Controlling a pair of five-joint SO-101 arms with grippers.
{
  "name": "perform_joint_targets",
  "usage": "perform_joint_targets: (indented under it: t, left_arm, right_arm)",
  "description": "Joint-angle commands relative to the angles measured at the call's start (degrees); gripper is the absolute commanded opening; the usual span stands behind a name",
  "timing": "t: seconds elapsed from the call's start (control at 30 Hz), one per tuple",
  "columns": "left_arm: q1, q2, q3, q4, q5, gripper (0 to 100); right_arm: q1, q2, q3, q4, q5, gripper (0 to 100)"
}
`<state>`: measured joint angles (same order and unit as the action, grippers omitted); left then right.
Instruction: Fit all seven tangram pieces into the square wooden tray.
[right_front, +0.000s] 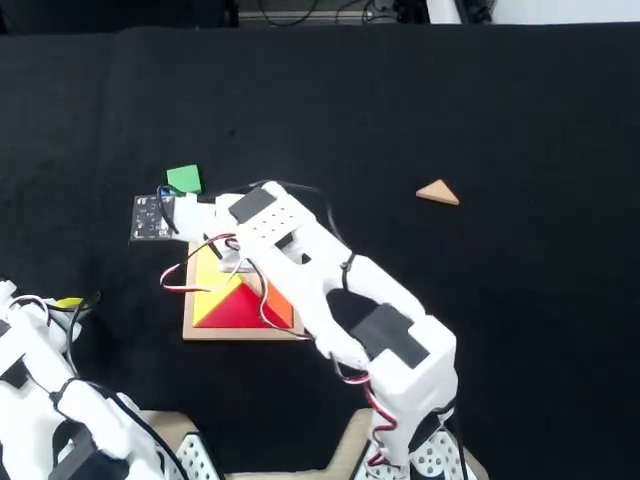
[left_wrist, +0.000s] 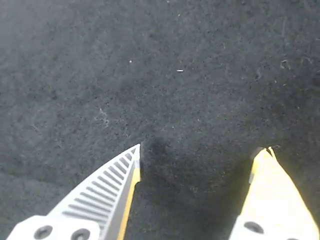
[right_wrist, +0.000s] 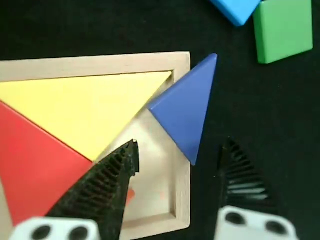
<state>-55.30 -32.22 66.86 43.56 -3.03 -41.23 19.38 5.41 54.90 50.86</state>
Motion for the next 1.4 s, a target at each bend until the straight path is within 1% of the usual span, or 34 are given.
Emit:
perform_joint_targets:
  t: [0.0, 0.4, 0.57, 0.63, 0.77, 0.9, 1.17, 1.23, 1.37]
  left_arm:
    - [-0.4, -0.8, -1.2, -0.6, 0.6, 34]
    - [1.4, -0.8, -0.8, -0.6, 0.6, 34]
    - [1.4, -0.8, -0.8, -0.6, 0.6, 34]
    - [1.4, -0.8, -0.8, -0.6, 0.6, 34]
    - [1.4, -0.8, -0.8, -0.6, 0.6, 34]
    - [1.5, -0.8, -0.8, -0.7, 0.6, 34]
    - [1.5, -0.8, -0.8, -0.7, 0.6, 34]
    - [1.5, -0.8, -0.8, -0.7, 0.6, 34]
    - [1.5, -0.8, -0.8, -0.7, 0.6, 34]
  right_arm:
    - [0.5, 0.9, -4.5, 0.4, 0.8, 25.4]
    - [0.4, 10.3, -13.0, 0.4, 1.0, 25.4]
    - [0.4, 13.1, -13.6, 0.3, 4.6, 25.2]
    - [0.7, 13.1, -13.6, -1.2, 4.7, 21.6]
    - [0.8, 13.3, -13.6, -3.1, 4.8, 10.0]
    - [0.9, 13.4, -13.1, -5.8, 4.8, 9.2]
    - [3.9, 10.9, -13.4, -5.5, 4.7, 9.1]
    - [4.8, 8.9, -13.8, -2.8, 4.6, 8.4]
    - [5.1, 4.4, -13.4, 1.8, 4.7, 1.4]
